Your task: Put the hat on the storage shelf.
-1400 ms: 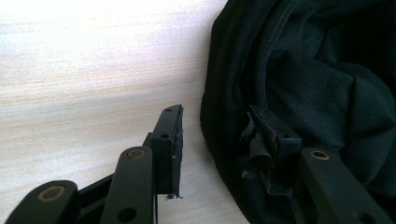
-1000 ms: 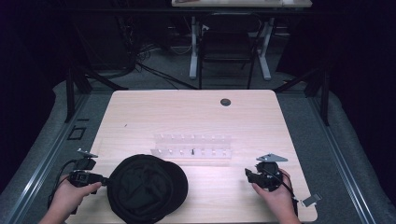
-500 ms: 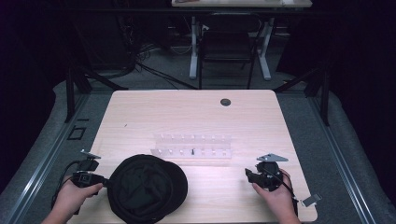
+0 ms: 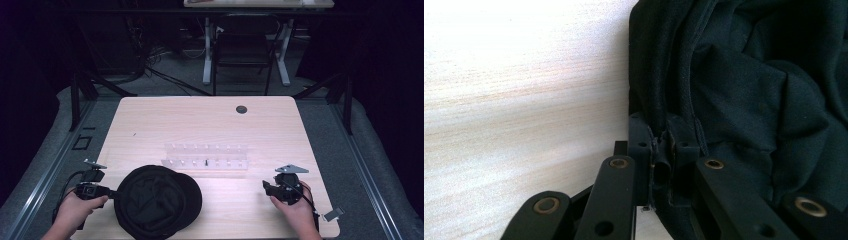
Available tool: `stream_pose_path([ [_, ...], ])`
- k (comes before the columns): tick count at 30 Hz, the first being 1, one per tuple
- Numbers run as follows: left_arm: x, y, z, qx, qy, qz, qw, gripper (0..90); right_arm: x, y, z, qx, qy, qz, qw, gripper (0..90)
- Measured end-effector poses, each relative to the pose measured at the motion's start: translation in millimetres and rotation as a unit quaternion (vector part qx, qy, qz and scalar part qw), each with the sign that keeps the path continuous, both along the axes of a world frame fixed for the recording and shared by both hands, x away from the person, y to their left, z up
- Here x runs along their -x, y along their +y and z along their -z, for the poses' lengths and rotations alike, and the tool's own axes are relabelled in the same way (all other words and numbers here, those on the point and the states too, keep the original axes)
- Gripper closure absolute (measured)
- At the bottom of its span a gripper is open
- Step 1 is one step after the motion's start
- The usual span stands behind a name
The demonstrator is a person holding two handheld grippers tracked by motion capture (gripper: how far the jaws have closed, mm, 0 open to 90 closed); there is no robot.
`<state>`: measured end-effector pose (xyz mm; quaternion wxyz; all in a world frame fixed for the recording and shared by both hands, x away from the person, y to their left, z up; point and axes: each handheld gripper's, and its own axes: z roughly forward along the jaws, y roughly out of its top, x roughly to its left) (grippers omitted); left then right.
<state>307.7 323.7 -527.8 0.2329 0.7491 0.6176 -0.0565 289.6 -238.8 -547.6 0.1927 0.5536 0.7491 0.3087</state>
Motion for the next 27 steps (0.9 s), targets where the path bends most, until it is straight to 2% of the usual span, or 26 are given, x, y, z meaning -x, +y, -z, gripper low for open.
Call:
stream_pose_path([
  [3, 0.0, -1.8, -1.6, -0.005, -0.003, -0.004, 1.0, 83.4, -0.1, -0.2, 0.1, -0.002, 0.0, -0.001, 1.0, 49.1],
  [7, -1.1, -1.9, -4.8, 0.0, -0.002, -0.011, 0.9999, 83.0, -0.2, -0.4, 0.5, -0.003, -0.001, 0.001, 1.0, 49.0],
  [12, -1.7, -1.7, -8.9, 0.005, -0.005, -0.009, 0.9999, 83.8, -0.3, -0.9, 0.3, -0.003, 0.0, 0.001, 1.0, 49.0],
  [13, -1.9, -1.5, -11.7, 0.004, -0.007, -0.002, 1.0, 83.9, -0.5, -1.1, 0.6, -0.004, -0.001, 0.001, 1.0, 49.1],
  [16, -1.9, -2.2, -14.3, 0.006, -0.002, -0.003, 1.0, 84.3, -0.4, -1.1, 0.6, -0.004, -0.001, 0.001, 1.0, 49.0],
  [19, -2.3, -1.3, -21.0, 0.012, 0.003, 0.004, 0.9999, 84.5, -0.4, -1.1, 0.6, -0.005, 0.0, 0.002, 1.0, 49.1],
  [20, -1.8, -1.9, -22.7, 0.02, 0.003, -0.004, 0.9998, 84.5, -0.5, -1.2, 0.6, -0.005, 0.0, 0.002, 1.0, 49.0],
  [24, -2.0, -1.0, -29.8, 0.027, 0.003, -0.003, 0.9996, 84.5, -0.5, -1.7, 0.8, -0.005, 0.001, 0.003, 1.0, 49.0],
  [26, -2.4, -1.3, -33.9, 0.034, 0.01, -0.008, 0.9993, 84.6, -0.7, -1.8, 1.0, -0.006, 0.002, 0.002, 1.0, 49.0],
  [27, -2.8, -1.7, -37.3, 0.047, 0.018, -0.02, 0.9985, 84.6, -0.8, -1.8, 1.1, -0.005, 0.002, 0.003, 1.0, 49.0],
])
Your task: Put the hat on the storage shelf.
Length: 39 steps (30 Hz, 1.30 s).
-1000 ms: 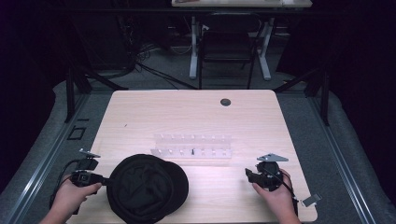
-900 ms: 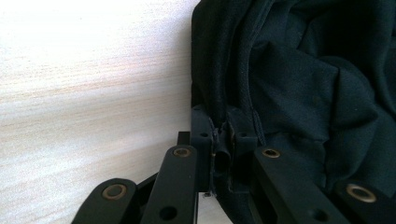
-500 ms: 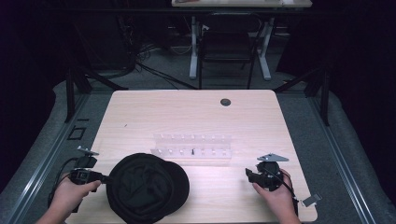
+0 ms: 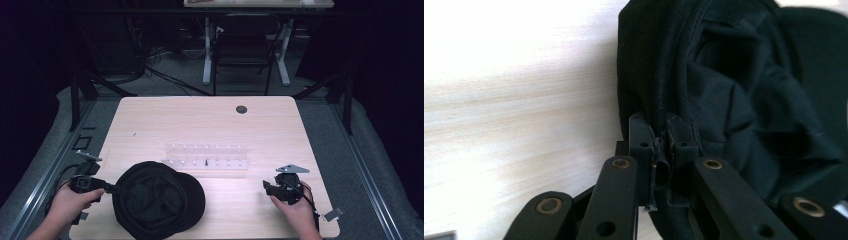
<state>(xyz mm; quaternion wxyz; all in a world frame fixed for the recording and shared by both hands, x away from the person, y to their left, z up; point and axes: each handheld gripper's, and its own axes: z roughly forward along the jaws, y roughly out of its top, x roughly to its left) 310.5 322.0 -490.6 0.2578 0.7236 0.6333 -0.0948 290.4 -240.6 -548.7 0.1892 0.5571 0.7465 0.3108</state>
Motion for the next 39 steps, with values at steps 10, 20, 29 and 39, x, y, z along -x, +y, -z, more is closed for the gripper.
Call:
stream_pose_path([
  [10, -1.8, -3.2, -12.5, 0.012, 0.039, -0.017, 0.999, 84.7, -0.3, -0.6, 0.5, -0.003, 0.003, 0.003, 1.0, 48.8],
  [20, -5.4, -3.7, -17.4, 0.016, 0.056, -0.026, 0.998, 84.7, -0.2, -0.6, 0.7, -0.004, 0.002, 0.003, 1.0, 48.7],
  [29, -5.9, -4.7, -24.8, 0.03, 0.063, -0.032, 0.997, 84.8, -0.6, -1.7, 0.9, -0.006, 0.003, 0.003, 1.0, 48.7],
  [39, -5.6, -9.0, -44.6, 0.064, 0.064, -0.024, 0.9956, 85.0, -0.7, -1.4, 0.9, -0.006, 0.004, 0.002, 1.0, 48.7],
])
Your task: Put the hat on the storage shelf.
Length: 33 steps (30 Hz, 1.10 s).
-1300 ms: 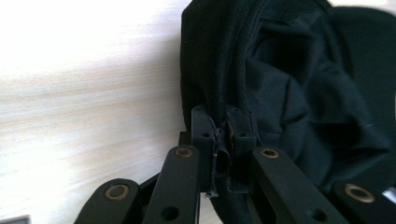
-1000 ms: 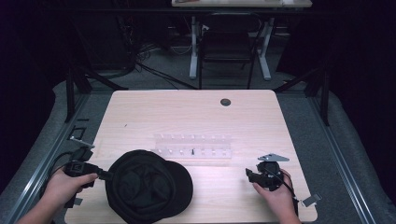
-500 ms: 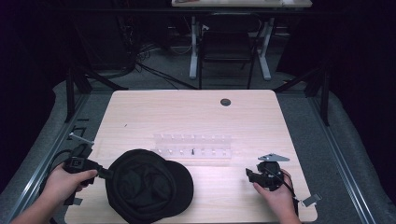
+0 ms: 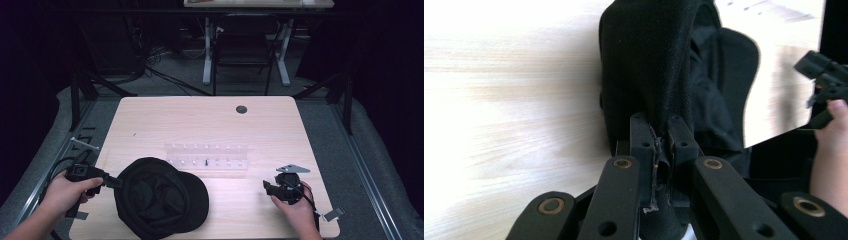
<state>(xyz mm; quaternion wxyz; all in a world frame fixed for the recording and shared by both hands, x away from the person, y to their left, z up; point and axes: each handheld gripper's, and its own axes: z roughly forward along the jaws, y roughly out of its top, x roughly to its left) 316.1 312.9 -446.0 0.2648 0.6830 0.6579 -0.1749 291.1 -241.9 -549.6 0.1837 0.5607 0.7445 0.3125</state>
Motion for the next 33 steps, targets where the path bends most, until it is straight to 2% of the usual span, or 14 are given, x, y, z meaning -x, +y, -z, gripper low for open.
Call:
stream_pose_path([
  [2, 0.0, -1.2, -4.2, 0.005, -0.003, -0.003, 1.0, 85.0, 0.0, -0.1, 0.0, 0.0, 0.0, 0.0, 1.0, 48.7],
  [3, 0.1, -2.2, -6.6, 0.015, -0.003, -0.006, 0.9999, 85.0, 0.1, -0.1, 0.0, 0.0, 0.0, 0.0, 1.0, 48.7],
  [4, -0.2, -2.1, -8.9, 0.012, -0.004, -0.003, 0.9999, 85.0, 0.2, 0.1, 0.0, 0.0, -0.001, 0.001, 1.0, 48.7],
  [7, 0.2, -4.1, -16.8, 0.023, -0.01, -0.006, 0.9997, 85.1, 0.1, -0.5, -0.3, -0.001, 0.001, -0.001, 1.0, 48.8],
  [12, 1.2, -9.2, -29.2, 0.037, -0.016, 0.002, 0.9992, 85.1, 0.0, -0.4, -0.1, -0.002, 0.0, -0.001, 1.0, 48.7],
  [19, -0.4, -18.3, -41.2, 0.026, -0.024, 0.018, 0.9992, 85.1, 0.0, -0.4, 0.0, -0.001, 0.0, -0.001, 1.0, 48.7],
  [33, -2.8, -21.2, -68.5, 0.007, -0.04, 0.021, 0.999, 85.1, -0.5, -1.6, 0.0, 0.0, 0.004, -0.002, 1.0, 48.8],
])
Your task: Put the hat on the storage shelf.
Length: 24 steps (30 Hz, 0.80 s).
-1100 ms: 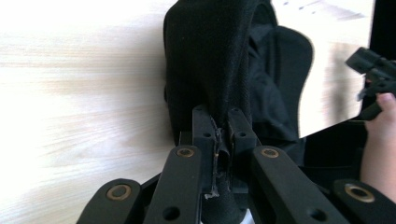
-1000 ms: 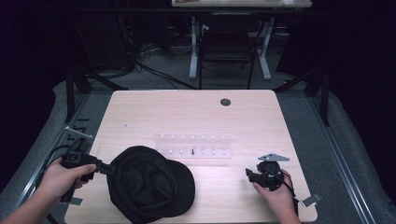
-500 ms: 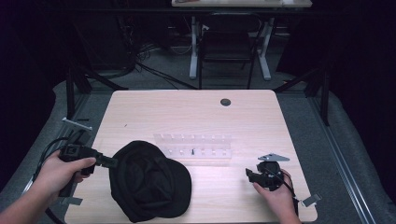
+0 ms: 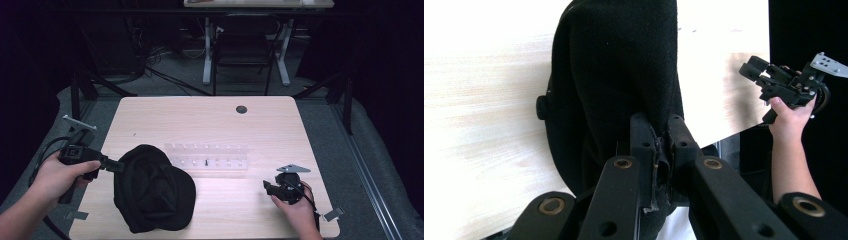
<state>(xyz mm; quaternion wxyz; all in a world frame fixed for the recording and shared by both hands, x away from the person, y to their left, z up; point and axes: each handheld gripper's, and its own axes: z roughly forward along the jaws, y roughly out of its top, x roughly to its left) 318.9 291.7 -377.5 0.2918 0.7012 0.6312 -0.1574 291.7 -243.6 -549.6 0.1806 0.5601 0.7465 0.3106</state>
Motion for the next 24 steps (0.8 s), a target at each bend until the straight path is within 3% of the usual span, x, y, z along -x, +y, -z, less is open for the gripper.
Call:
stream_pose_path([
  [11, 0.0, 0.9, -18.0, 0.018, -0.004, -0.006, 0.9998, 85.2, 0.0, 0.2, 0.1, -0.001, 0.002, 0.002, 1.0, 48.7],
  [24, 1.6, 0.9, -44.0, 0.034, -0.029, -0.004, 0.999, 85.2, -0.1, 0.2, 0.4, -0.002, 0.004, 0.002, 1.0, 48.7],
])
